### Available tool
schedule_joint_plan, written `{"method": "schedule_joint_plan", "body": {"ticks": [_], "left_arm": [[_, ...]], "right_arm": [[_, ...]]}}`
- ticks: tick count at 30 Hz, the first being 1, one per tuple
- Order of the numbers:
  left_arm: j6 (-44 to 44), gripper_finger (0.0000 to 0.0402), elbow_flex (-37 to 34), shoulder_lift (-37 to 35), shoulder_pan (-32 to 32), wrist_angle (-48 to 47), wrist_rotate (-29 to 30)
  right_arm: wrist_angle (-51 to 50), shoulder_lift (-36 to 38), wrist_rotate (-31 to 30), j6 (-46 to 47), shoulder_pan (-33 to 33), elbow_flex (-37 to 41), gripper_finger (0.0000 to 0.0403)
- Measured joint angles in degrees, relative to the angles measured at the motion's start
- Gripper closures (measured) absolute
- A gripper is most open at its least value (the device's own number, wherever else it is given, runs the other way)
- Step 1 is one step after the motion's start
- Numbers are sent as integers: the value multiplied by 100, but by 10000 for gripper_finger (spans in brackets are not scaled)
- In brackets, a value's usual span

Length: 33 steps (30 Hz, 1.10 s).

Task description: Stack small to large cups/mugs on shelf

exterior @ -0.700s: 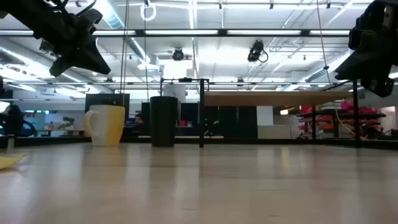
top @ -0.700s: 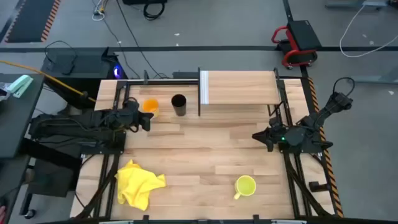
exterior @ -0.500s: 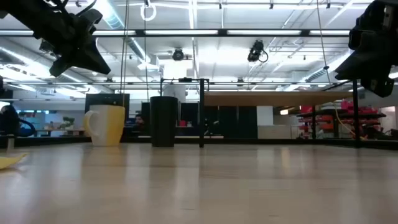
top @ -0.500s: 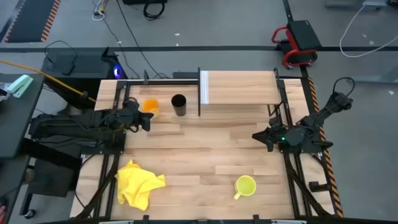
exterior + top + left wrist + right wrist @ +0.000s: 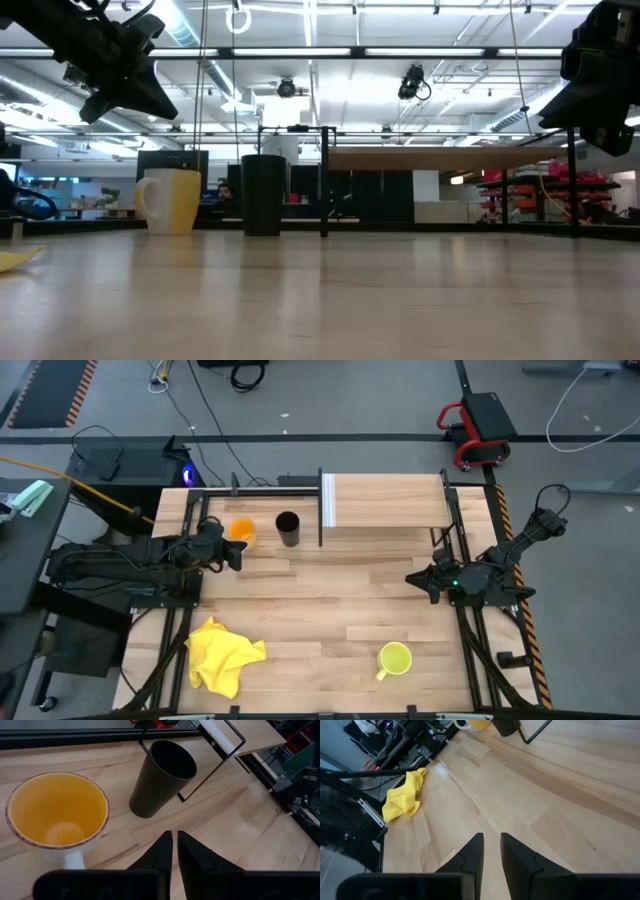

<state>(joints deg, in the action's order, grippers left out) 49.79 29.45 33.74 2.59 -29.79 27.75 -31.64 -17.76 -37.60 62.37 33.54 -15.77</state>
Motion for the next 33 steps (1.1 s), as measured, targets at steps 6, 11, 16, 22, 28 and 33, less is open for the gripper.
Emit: {"method": "schedule_joint_plan", "body": {"ticks": [6, 11, 16, 22, 28, 33], "left_arm": [[1, 372, 0, -2, 2, 1, 0], [-1, 378, -1, 0, 1, 1, -1], [1, 376, -2, 0, 2, -1, -2], [-1, 366, 0, -2, 0, -1, 0], [-1, 370, -1, 0, 0, 0, -1], [-1, 376, 0, -1, 0, 0, -1]], "right_arm": [[-1, 1, 0, 2, 1, -1, 331], [0, 2, 0, 2, 2, 0, 331], [0, 2, 0, 1, 0, -1, 331], [0, 0, 0, 2, 0, 0, 331], [0, 1, 0, 1, 1, -1, 331], [0, 2, 0, 0, 0, 0, 331]]}}
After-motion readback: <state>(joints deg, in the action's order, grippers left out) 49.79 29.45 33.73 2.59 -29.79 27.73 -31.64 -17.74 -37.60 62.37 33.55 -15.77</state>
